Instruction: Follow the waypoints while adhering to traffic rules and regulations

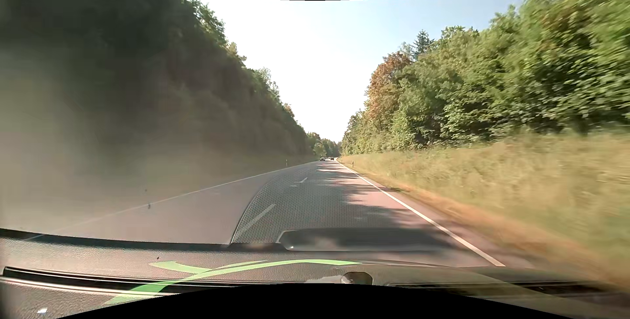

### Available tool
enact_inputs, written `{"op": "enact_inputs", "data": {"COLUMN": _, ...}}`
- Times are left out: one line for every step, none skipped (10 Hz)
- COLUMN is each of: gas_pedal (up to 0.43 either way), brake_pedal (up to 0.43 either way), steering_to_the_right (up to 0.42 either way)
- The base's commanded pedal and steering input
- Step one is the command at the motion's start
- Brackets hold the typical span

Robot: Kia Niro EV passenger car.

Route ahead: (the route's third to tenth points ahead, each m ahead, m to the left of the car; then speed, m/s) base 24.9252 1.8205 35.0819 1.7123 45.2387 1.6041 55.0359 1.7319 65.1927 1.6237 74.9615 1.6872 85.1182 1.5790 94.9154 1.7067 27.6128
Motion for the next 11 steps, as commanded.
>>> {"op": "enact_inputs", "data": {"gas_pedal": 0.209, "brake_pedal": 0.0, "steering_to_the_right": -0.001}}
{"op": "enact_inputs", "data": {"gas_pedal": 0.228, "brake_pedal": 0.0, "steering_to_the_right": -0.001}}
{"op": "enact_inputs", "data": {"gas_pedal": 0.228, "brake_pedal": 0.0, "steering_to_the_right": -0.001}}
{"op": "enact_inputs", "data": {"gas_pedal": 0.24, "brake_pedal": 0.0, "steering_to_the_right": -0.001}}
{"op": "enact_inputs", "data": {"gas_pedal": 0.24, "brake_pedal": 0.0, "steering_to_the_right": -0.001}}
{"op": "enact_inputs", "data": {"gas_pedal": 0.248, "brake_pedal": 0.0, "steering_to_the_right": -0.001}}
{"op": "enact_inputs", "data": {"gas_pedal": 0.248, "brake_pedal": 0.0, "steering_to_the_right": -0.001}}
{"op": "enact_inputs", "data": {"gas_pedal": 0.248, "brake_pedal": 0.0, "steering_to_the_right": -0.001}}
{"op": "enact_inputs", "data": {"gas_pedal": 0.248, "brake_pedal": 0.0, "steering_to_the_right": -0.002}}
{"op": "enact_inputs", "data": {"gas_pedal": 0.248, "brake_pedal": 0.0, "steering_to_the_right": -0.002}}
{"op": "enact_inputs", "data": {"gas_pedal": 0.248, "brake_pedal": 0.0, "steering_to_the_right": -0.002}}
